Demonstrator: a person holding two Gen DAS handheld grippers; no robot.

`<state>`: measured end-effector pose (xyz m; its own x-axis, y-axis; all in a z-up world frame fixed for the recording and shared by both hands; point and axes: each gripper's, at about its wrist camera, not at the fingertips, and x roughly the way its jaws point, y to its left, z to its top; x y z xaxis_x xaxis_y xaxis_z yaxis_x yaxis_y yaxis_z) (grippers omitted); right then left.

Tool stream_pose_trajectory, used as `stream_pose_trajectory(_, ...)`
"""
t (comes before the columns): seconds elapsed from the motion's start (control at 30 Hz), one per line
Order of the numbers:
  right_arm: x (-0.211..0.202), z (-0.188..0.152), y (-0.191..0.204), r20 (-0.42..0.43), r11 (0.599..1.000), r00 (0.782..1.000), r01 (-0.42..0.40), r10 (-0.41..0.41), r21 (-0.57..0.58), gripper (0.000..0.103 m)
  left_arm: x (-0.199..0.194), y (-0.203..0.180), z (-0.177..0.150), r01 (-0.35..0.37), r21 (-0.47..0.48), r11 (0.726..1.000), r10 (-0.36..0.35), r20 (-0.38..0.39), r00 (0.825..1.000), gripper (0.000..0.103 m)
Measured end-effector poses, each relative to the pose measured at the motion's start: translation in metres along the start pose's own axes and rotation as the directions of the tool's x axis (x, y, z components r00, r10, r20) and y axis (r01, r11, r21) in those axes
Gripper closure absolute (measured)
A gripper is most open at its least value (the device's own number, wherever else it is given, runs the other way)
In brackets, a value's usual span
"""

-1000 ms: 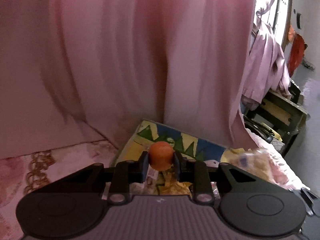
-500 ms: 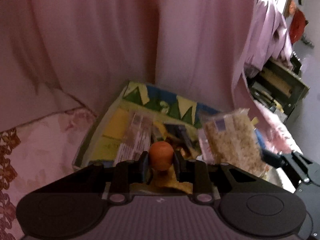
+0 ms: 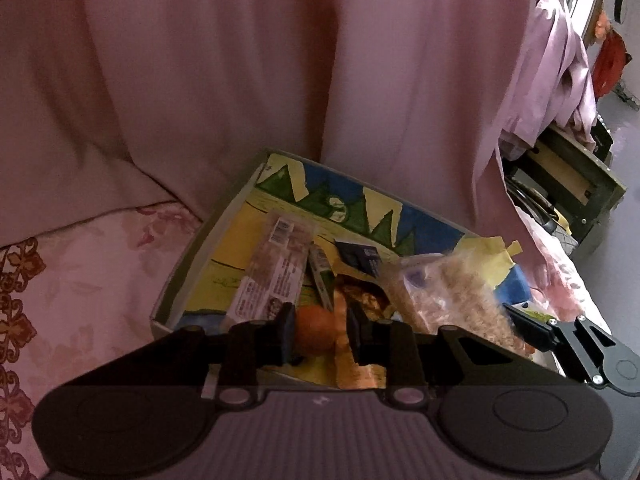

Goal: Organize snacks
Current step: 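Carry the orange ball and snack bag into the grey tray and release both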

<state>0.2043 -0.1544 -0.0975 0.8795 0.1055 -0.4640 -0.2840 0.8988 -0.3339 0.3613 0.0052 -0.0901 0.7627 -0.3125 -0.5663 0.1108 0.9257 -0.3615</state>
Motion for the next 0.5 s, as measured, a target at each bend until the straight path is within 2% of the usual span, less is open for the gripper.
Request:
stream_pose_trajectory(0.07,0.0005,-0.0002,-0.0009,0.000,1.000,1.000,-0.001,0.001,0.004,0.026,0.0003,0.0005,-0.0005,0.001,-0.007,1.000,-0.001,-0.007,1.000,0.068)
stream_pose_trajectory(0.2,0.0002,-0.0015,-0.0007,0.002,1.000,1.000,0.005,-0.005,0.006,0.024,0.0004,-0.0006,-0.0005,0.003,-0.007,1.000,-0.003,-0.007,1.000,0.065)
stream_pose_trajectory(0.5,-0.0061,0.0003,-0.0022,0.029,0.999,0.999,0.038,-0.038,0.021,0.012,-0.0050,0.0010,0.0047,0.014,-0.041,0.999,-0.014,0.017,1.000,0.050)
